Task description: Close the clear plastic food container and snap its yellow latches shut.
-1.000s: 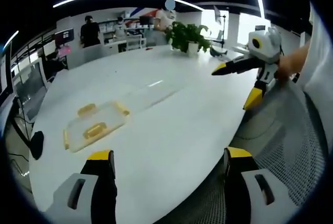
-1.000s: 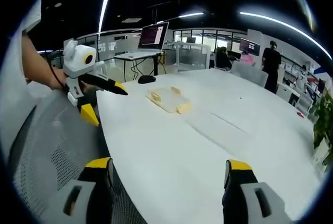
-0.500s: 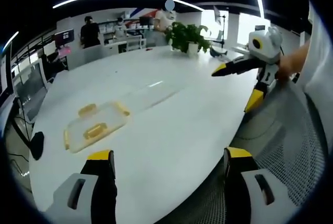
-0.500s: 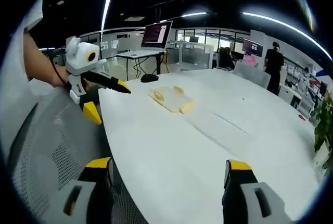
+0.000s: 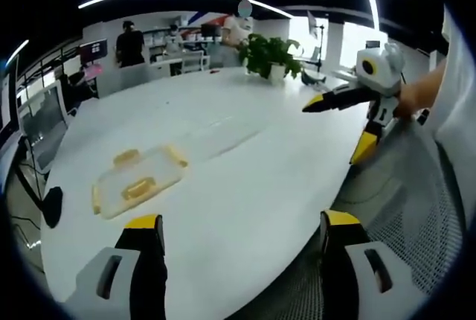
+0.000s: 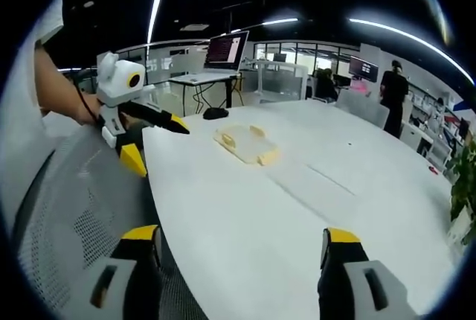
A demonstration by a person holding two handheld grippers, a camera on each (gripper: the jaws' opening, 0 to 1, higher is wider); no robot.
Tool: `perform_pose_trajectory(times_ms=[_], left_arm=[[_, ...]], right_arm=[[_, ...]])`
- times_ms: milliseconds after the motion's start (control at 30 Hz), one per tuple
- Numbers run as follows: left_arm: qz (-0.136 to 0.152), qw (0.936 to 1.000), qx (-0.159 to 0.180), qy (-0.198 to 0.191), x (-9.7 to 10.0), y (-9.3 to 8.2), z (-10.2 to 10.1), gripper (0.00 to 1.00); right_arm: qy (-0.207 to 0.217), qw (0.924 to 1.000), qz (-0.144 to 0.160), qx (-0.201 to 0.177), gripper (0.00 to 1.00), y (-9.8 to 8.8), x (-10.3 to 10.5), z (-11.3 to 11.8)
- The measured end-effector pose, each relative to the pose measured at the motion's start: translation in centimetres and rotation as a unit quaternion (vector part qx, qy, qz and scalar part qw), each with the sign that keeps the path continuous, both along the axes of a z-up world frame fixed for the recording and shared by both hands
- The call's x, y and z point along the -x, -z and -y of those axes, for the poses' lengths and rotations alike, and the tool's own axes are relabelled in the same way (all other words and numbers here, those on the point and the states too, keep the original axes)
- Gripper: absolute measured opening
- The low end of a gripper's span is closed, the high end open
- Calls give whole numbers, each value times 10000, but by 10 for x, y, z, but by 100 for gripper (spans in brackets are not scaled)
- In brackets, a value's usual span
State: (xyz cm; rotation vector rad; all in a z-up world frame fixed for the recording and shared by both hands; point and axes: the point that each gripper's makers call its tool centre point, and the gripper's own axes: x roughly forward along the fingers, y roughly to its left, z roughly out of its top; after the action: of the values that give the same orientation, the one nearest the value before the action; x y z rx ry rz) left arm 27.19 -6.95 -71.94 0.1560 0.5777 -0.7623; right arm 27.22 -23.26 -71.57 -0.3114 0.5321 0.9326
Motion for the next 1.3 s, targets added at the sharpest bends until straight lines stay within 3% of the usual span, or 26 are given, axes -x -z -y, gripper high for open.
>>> perform_pose_trajectory(times_ms=[233, 367, 1300], left_arm=[[-41, 10000, -17, -1, -6, 2, -8, 84], [6, 9996, -222, 164, -11, 2, -11, 84], [112, 9997, -176, 144, -40, -4, -28, 81]], right_arm=[[-61, 10000, -15, 59, 88, 2, -5, -1], [-132, 9998, -86, 80, 87, 5, -7, -4], [-467, 9988, -96, 122, 84, 1, -35, -36]])
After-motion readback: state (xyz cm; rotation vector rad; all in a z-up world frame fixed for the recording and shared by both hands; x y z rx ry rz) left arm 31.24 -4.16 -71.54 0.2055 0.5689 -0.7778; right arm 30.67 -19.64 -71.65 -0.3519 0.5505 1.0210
